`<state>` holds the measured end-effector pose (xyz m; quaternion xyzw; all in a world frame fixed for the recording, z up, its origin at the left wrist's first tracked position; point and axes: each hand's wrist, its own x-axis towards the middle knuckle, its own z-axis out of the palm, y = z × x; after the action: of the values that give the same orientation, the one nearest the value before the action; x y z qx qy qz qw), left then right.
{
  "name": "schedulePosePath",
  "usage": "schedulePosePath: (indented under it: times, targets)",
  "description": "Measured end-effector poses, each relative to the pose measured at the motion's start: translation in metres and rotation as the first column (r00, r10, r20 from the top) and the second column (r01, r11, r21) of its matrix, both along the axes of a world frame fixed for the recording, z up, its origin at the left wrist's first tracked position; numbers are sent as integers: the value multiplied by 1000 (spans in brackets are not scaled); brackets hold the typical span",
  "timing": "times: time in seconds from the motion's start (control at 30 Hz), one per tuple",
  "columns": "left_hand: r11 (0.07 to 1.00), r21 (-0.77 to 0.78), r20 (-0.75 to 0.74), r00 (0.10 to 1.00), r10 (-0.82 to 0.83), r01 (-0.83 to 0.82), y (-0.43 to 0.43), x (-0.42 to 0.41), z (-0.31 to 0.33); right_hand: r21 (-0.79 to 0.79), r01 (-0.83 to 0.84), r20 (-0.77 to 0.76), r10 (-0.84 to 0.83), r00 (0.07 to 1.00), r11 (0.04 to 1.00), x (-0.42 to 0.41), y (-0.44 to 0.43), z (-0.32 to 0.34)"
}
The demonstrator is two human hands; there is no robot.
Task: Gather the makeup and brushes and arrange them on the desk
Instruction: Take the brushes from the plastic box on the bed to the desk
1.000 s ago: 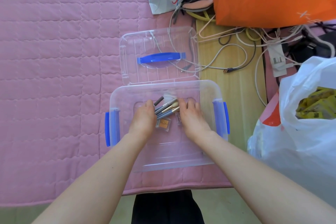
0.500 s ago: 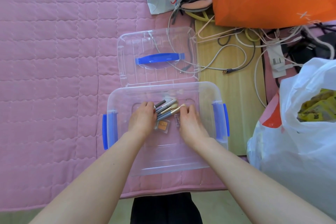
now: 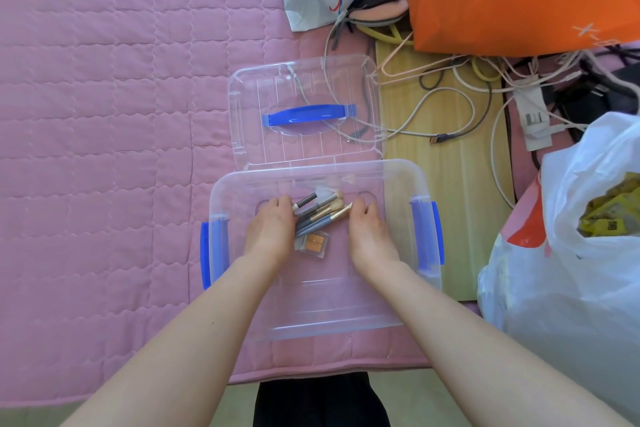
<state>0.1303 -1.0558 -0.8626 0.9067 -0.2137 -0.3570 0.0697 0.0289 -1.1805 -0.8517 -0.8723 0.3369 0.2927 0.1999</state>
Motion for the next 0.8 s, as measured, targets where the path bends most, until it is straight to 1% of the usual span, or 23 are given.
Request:
schedulePosePath:
  times: [0.1, 0.23, 0.33, 0.4, 0.47, 0.63, 0.7, 0.8]
  targets:
    - [1000, 6, -11, 1000, 8, -7, 0, 0, 3, 54, 18, -2, -18, 1000, 998, -4, -3, 1]
    - [999, -20, 7, 999, -41, 41, 4, -3, 5, 159, 94, 30, -100, 995, 983, -6, -7, 2]
    - [1000, -26, -21, 1000, -5, 4, 5, -6, 10, 253, 144, 58, -163, 985, 957, -6, -9, 7]
    - [998, -44, -62, 997, 39, -42, 6, -9, 13, 312, 122, 46, -143, 989, 942, -6, -8, 9]
    - [994, -74, -109, 992, 71, -79, 8, -12, 17, 334, 50, 27, -62, 998, 941, -6, -4, 9]
    - [976, -154, -127, 983, 134, -153, 13, -14, 26, 224, -49, -31, 57, 998, 973, -2, 16, 7]
    - [973, -153, -130, 979, 154, -174, 16, -16, 26, 158, -91, -24, 96, 995, 983, 3, 24, 7]
    - [972, -113, -145, 971, 191, -208, 20, -20, 21, 80, -176, -20, 178, 984, 981, 9, 34, 6]
